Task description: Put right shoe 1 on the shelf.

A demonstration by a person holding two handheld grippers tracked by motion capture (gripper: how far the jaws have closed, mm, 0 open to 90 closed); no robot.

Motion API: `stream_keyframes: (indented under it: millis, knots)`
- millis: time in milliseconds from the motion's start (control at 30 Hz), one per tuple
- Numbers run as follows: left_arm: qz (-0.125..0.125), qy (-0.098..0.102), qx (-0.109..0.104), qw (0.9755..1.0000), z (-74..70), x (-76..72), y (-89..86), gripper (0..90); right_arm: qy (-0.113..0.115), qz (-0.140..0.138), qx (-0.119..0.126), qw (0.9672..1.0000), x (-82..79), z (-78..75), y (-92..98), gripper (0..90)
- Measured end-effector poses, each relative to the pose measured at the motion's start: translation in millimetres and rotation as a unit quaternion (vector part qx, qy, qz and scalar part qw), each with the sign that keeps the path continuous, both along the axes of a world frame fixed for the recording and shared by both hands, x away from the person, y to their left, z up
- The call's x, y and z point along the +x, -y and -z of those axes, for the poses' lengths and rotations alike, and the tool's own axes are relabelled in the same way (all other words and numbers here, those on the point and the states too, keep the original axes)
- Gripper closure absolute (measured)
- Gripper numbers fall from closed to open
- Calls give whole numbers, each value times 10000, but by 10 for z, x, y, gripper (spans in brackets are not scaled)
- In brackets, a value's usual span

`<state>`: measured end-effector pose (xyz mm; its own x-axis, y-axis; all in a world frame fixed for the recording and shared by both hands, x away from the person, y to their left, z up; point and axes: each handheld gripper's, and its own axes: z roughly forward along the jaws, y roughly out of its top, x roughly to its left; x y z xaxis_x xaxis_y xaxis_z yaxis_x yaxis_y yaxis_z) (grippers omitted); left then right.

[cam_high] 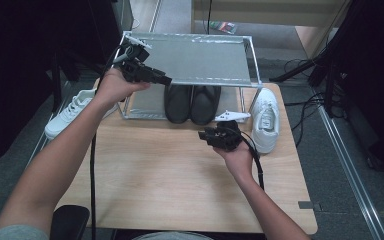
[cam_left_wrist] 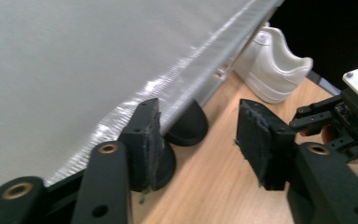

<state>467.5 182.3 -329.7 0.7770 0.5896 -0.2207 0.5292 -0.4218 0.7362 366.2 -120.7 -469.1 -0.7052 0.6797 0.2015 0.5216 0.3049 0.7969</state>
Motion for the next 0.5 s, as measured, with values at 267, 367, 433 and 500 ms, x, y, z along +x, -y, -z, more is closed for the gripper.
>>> stream_keyframes:
  millis: [267,367,433,500]
  knots:
    - [88,39,-68,9999,115,-336,-29,435,158,-247,191,9994,-245,-88,169,598]
    - [125,57,32,9999,188,-467,-59,426,236,-329,169,9990,-331,-89,276,584]
    - [127,37,-20,9999,246,-543,-91,420,198,-349,174,9990,-374,-79,337,581]
    - [108,53,-47,9999,297,-608,-117,414,148,-368,211,9990,-409,-71,389,581]
